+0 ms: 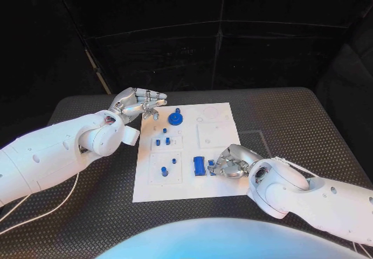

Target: Assemble the parts on the task board

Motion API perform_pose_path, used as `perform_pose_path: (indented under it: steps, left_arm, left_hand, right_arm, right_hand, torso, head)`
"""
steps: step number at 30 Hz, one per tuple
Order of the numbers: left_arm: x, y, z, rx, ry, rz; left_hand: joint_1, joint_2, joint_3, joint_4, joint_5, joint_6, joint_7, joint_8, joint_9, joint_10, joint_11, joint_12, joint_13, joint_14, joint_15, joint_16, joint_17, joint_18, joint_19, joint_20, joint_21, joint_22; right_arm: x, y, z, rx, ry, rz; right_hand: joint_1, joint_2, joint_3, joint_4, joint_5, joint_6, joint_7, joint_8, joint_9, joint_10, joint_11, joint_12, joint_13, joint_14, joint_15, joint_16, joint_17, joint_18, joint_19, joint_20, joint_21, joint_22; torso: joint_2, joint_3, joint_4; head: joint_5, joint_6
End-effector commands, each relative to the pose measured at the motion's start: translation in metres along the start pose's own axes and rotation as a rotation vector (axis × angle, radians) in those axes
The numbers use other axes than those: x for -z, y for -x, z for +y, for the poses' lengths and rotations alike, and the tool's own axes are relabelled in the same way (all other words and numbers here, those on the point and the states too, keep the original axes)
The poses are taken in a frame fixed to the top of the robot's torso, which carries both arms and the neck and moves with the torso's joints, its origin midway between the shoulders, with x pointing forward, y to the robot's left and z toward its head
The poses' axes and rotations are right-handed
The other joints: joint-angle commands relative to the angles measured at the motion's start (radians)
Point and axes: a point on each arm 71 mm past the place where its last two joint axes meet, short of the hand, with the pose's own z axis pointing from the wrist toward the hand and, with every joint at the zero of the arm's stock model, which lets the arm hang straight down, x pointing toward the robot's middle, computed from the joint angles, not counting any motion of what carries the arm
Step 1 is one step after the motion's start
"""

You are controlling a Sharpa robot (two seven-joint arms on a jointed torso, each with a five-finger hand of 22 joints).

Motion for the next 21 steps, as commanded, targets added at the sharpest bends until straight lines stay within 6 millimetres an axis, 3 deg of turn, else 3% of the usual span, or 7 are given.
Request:
perform_pose_path:
  steps: [1,3,6,21]
  left_arm:
    - [-0.0005,-0.0014,-0.0014,0.007,-0.005,0.01]
    - [-0.0005,-0.0013,-0.0013,0.007,-0.005,0.01]
    - [-0.0005,-0.0011,-0.0013,0.007,-0.004,0.01]
    - [0.0,-0.0001,-0.0009,0.006,-0.001,0.01]
  left_hand:
    - [0.001,0.01,-0.003,-0.004,-0.001,-0.005,0.003,0.005,-0.001,-0.007,-0.002,0.005,-0.001,-0.007,-0.001,-0.001,-0.001,0.013,-0.004,0.0,-0.004,-0.002]
    - [0.001,0.01,-0.003,-0.004,-0.001,-0.005,0.003,0.005,-0.001,-0.007,-0.002,0.005,-0.001,-0.007,-0.001,-0.001,-0.001,0.013,-0.004,0.0,-0.004,-0.002]
    - [0.001,0.01,-0.003,-0.004,-0.001,-0.005,0.003,0.005,-0.001,-0.007,-0.002,0.005,-0.001,-0.007,-0.001,-0.001,-0.001,0.013,-0.004,0.0,-0.004,-0.002]
    - [0.001,0.01,-0.003,-0.004,-0.001,-0.005,0.003,0.005,-0.001,-0.007,-0.002,0.005,-0.001,-0.007,-0.001,-0.001,-0.001,0.013,-0.004,0.0,-0.004,-0.002]
  right_arm:
    - [-0.0001,0.0001,0.0018,0.015,0.008,0.001]
    - [0.0,-0.0001,0.0024,0.015,0.011,0.001]
    - [0.0002,-0.0001,0.0032,0.017,0.016,0.001]
    - [0.0097,0.0066,0.0039,0.002,0.097,-0.011]
  right_hand:
    - [-0.019,0.003,-0.031,0.0,-0.065,-0.003,0.006,-0.005,0.002,0.004,0.001,-0.007,0.09,0.102,0.005,0.0,0.238,-0.009,-0.006,0.001,-0.005,-0.002]
    - [-0.024,0.008,-0.058,0.002,-0.11,-0.003,0.006,-0.006,0.003,0.003,0.001,-0.007,0.09,0.102,0.006,0.0,0.238,-0.008,-0.006,0.001,-0.006,-0.003]
    - [-0.027,0.016,-0.092,0.003,-0.14,-0.003,0.006,-0.008,0.005,0.003,0.001,-0.007,0.09,0.102,0.006,-0.001,0.237,-0.008,-0.006,0.002,-0.007,-0.003]
    - [0.035,0.036,-0.133,-0.002,-0.164,-0.001,0.006,-0.009,0.01,0.006,0.001,0.0,0.096,0.103,0.005,0.002,0.242,-0.009,-0.003,0.001,-0.004,0.003]
  torso:
    - [0.0,0.0003,-0.0003]
    - [0.0,0.0006,-0.0004]
    - [0.0,0.0005,-0.0007]
    - [0.0,0.0014,-0.0016]
  head:
    - [0.0,0.0]
    - [0.0,0.0]
    - [0.0,0.0]
    - [0.0,0.0]
